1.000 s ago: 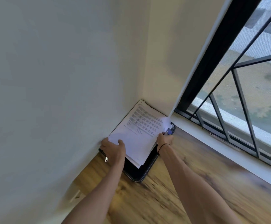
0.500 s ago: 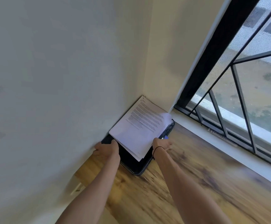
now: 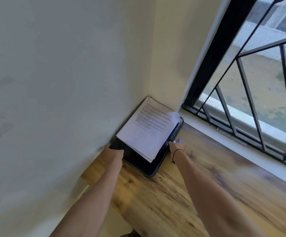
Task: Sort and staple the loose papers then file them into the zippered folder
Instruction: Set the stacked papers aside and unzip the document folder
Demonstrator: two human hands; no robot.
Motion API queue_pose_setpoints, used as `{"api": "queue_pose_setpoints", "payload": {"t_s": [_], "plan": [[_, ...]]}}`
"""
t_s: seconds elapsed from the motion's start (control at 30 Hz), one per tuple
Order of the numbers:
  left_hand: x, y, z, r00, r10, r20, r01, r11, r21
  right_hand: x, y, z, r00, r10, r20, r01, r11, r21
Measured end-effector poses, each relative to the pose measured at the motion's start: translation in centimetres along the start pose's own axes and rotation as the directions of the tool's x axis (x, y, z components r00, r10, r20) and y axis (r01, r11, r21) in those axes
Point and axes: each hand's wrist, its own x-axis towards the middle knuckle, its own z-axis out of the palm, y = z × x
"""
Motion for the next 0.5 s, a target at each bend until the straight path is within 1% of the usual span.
{"api": "queue_pose_setpoints", "payload": {"t_s": [0.07,0.13,0.2,0.23,0.3,0.37,0.43,0.5], "plan": [[0.1,0.0,-0.3,0.998,0.006,0.067,-0.010,0.998,0.058,0.2,0.2,-1.0,1.000,0.001,0.013,-0.001,1.000,-0.006],[0.0,-0.3,-0.3,0.992,-0.012,0.126,-0.006,0.990,0.139,-0.1,0.6,-2.2,1.000,0.014,-0.017,-0.015,1.000,-0.024],[-0.6,-0.5,0.0,0.985,-0.002,0.173,-0.051,0.951,0.304,0.0,1.5,-3.8,0.998,0.014,-0.056,-0.015,0.999,-0.033],[-1.0,-0.5,0.1,0.980,0.001,0.198,-0.082,0.913,0.400,0.1,1.9,-4.7,0.998,0.017,-0.065,-0.019,0.999,-0.026],[-1.8,-0.8,0.8,0.964,0.013,0.265,-0.166,0.810,0.563,0.5,2.9,-6.7,0.997,0.008,-0.072,-0.008,1.000,-0.005],[-2.7,-0.9,1.8,0.945,0.017,0.328,-0.253,0.676,0.692,0.9,3.8,-8.8,0.996,0.020,-0.087,-0.022,1.000,-0.015],[-4.1,-1.1,3.3,0.910,-0.002,0.415,-0.354,0.516,0.780,1.0,4.5,-11.6,0.989,0.064,-0.136,-0.070,0.997,-0.035],[-5.4,-1.2,4.9,0.871,-0.043,0.490,-0.448,0.342,0.826,1.1,5.7,-14.3,0.981,0.090,-0.170,-0.096,0.995,-0.028]]}}
